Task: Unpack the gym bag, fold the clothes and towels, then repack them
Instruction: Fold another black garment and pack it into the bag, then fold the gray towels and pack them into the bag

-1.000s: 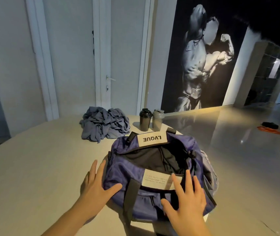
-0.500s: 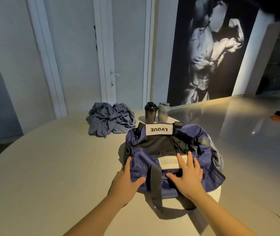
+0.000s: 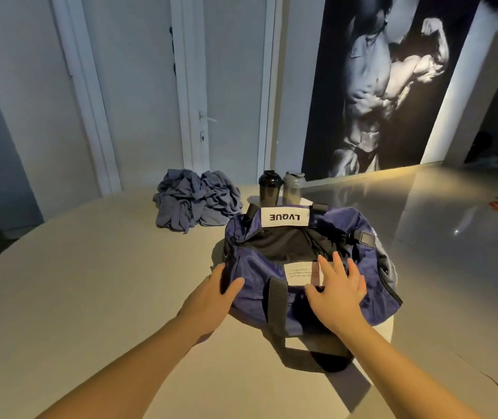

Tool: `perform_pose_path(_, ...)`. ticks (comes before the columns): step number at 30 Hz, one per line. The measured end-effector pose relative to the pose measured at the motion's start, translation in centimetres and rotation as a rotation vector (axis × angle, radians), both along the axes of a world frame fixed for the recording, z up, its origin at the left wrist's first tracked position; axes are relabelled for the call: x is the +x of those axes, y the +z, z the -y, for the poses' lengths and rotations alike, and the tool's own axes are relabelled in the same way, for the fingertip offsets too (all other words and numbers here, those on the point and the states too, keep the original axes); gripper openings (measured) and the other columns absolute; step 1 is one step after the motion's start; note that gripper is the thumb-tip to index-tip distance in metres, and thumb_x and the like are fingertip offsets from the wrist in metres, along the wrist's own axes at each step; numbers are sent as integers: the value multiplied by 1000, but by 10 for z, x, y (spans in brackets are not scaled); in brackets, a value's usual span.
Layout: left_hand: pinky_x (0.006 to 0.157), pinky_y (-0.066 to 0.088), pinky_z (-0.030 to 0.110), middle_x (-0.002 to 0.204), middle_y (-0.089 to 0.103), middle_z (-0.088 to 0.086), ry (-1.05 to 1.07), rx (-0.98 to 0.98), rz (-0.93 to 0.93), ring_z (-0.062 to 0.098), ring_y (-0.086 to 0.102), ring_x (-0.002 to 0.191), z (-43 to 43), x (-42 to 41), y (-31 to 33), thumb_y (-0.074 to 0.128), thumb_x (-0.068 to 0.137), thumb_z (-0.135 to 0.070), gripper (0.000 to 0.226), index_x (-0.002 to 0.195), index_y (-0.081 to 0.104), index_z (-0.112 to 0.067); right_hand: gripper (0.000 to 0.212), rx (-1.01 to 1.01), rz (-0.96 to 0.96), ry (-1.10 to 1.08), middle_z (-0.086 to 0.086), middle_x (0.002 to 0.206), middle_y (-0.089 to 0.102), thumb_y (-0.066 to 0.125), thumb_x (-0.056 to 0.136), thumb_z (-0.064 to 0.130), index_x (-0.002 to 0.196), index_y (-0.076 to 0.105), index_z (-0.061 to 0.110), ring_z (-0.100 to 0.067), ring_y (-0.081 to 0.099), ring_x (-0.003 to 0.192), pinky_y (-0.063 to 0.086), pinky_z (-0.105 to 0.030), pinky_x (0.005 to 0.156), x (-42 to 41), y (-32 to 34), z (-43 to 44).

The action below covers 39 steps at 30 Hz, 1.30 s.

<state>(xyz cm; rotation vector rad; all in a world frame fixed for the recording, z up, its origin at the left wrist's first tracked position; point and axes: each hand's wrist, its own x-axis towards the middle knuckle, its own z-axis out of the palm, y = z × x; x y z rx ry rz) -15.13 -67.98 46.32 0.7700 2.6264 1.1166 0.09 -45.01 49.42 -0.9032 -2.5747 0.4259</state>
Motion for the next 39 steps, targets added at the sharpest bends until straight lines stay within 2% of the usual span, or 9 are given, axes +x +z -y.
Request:
perform_pose_path(8, 104, 44, 35, 147, 51, 5, 168, 41, -20, 23, 57, 121, 38, -87, 41, 45, 103, -54, 57, 145, 49, -15, 59, 63, -188, 353, 0, 158, 35, 63, 94, 31, 149, 45, 25, -25, 20, 147, 22, -49, 119, -114, 69, 77)
perform_pose_path(13, 91, 47, 31, 133, 60, 3, 216, 56, -71, 28, 60, 118, 51, -169, 48, 57, 101, -37, 45, 137, 58, -9, 58, -28, -106, 495, -9, 153, 42, 60, 93, 22, 148, 45, 15, -31, 34, 141, 32, -46, 116, -248, 79, 103)
perform_pose_path(16, 70, 47, 37, 103, 71, 12, 243, 60, -140, 33, 64, 92, 50, -228, 43, 61, 98, -26, 23, 101, 69, -4, 24, -181, -98, 498, -13, 109, 59, 56, 93, 11, 117, 59, 12, -25, 55, 88, 45, -36, 78, -321, 73, 103)
perform_pose_path(18, 63, 40, 35, 81, 57, 15, 247, 31, -183, 28, 56, 75, 47, -263, 40, 59, 97, -25, 24, 81, 58, -8, 7, -189, -72, 435, -6, 75, 50, 53, 95, 6, 98, 58, 9, -19, 42, 61, 35, -31, 57, -358, 73, 99)
perform_pose_path(20, 67, 37, 33, 84, 47, 9, 228, 48, -227, 20, 47, 75, 39, -291, 41, 57, 100, -29, 21, 86, 46, -18, 6, -125, -34, 362, -7, 75, 49, 53, 97, 8, 92, 55, 11, -21, 42, 61, 33, -29, 52, -391, 70, 93)
perform_pose_path(23, 72, 47, 39, 96, 58, 16, 194, 53, -267, 24, 53, 80, 18, -327, 47, 56, 99, -26, 14, 93, 50, -16, 21, -39, -35, 333, -14, 109, 60, 58, 97, 17, 118, 59, 12, -33, 60, 89, 52, -40, 70, -435, 59, 80)
perform_pose_path(27, 89, 50, 44, 134, 54, 7, 181, 69, -341, 31, 57, 115, -9, -359, 60, 58, 99, -32, 41, 137, 51, -20, 12, 18, 71, 292, -8, 81, 59, 53, 99, 12, 100, 65, 12, -32, 58, 82, 50, -39, 72, -463, 60, 66)
perform_pose_path(32, 94, 49, 46, 143, 51, 5, 200, 52, -377, 32, 55, 125, -28, -372, 81, 60, 97, -39, 56, 148, 42, -23, 16, 48, -156, 242, -9, 85, 64, 50, 100, 20, 94, 64, 14, -29, 61, 74, 46, -33, 60, -469, 97, 62)
perform_pose_path(39, 99, 52, 43, 133, 62, -2, 164, 482, -282, 22, 62, 117, -22, -346, 149, 65, 92, -36, 55, 143, 46, -29, 18, -699, -666, 639, -12, 94, 73, 52, 102, 8, 100, 70, 8, -25, 72, 90, 63, -38, 75, -445, 167, 82)
